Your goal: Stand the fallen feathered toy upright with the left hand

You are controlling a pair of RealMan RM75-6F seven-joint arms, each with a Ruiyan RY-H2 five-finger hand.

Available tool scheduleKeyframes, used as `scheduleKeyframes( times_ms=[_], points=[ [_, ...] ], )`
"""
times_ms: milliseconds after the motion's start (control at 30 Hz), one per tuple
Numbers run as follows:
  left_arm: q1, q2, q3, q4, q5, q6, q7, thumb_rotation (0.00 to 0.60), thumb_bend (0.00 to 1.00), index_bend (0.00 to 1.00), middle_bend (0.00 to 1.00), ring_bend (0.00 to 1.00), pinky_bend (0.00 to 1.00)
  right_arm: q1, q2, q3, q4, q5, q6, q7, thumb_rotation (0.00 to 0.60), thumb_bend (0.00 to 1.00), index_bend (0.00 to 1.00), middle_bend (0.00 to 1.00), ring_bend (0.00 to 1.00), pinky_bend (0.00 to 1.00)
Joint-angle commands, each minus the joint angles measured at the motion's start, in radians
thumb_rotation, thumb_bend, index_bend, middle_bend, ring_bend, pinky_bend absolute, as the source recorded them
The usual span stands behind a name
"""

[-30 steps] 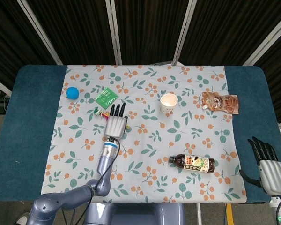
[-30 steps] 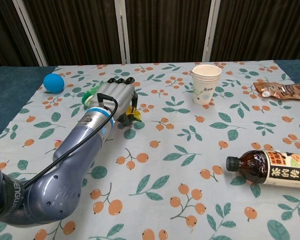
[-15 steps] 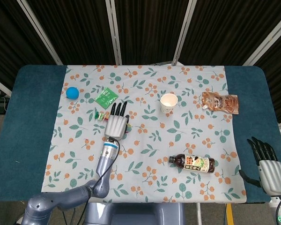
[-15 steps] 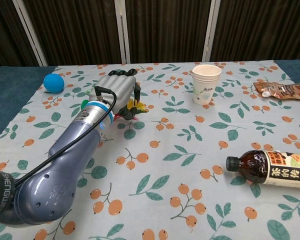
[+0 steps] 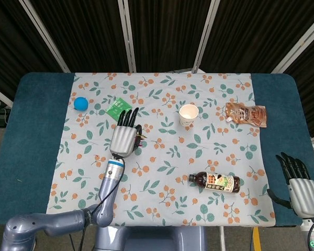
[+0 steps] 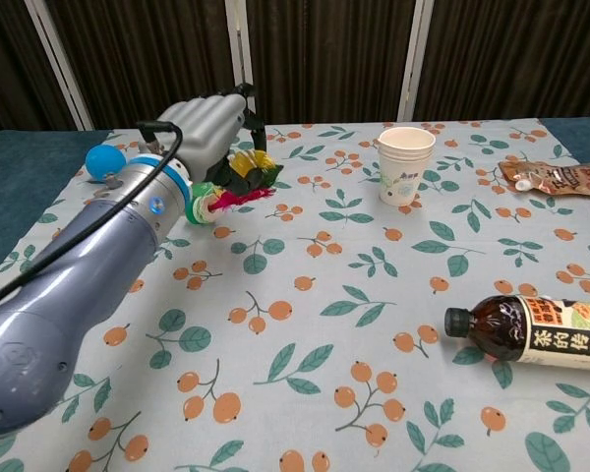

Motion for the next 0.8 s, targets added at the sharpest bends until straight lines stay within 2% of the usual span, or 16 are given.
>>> scheduleKeyframes(
  times_ms=[33, 367, 800],
  points=[
    [0.066, 0.092, 0.010, -0.149, 0.016, 0.061, -0.008, 0.600, 0.59, 0.59, 0.00, 0.00, 0.00, 0.000, -0.001, 0.000, 0.001, 0.001, 0.000, -0.002, 0.600, 0.16, 0.03, 0.00, 0.00, 0.00],
    [0.180, 0.259, 0.049, -0.383, 0.048, 0.144, -0.055, 0.600, 0.59, 0.59, 0.00, 0.00, 0.00, 0.002, -0.007, 0.001, -0.002, 0.002, -0.003, -0.014, 0.600, 0.16, 0.03, 0.00, 0.00, 0.00],
    [0.282, 0.378, 0.148, -0.517, 0.106, 0.181, -0.136, 0.600, 0.60, 0.60, 0.00, 0.00, 0.00, 0.004, -0.011, 0.001, -0.001, 0.003, -0.003, -0.025, 0.600, 0.16, 0.03, 0.00, 0.00, 0.00]
  ],
)
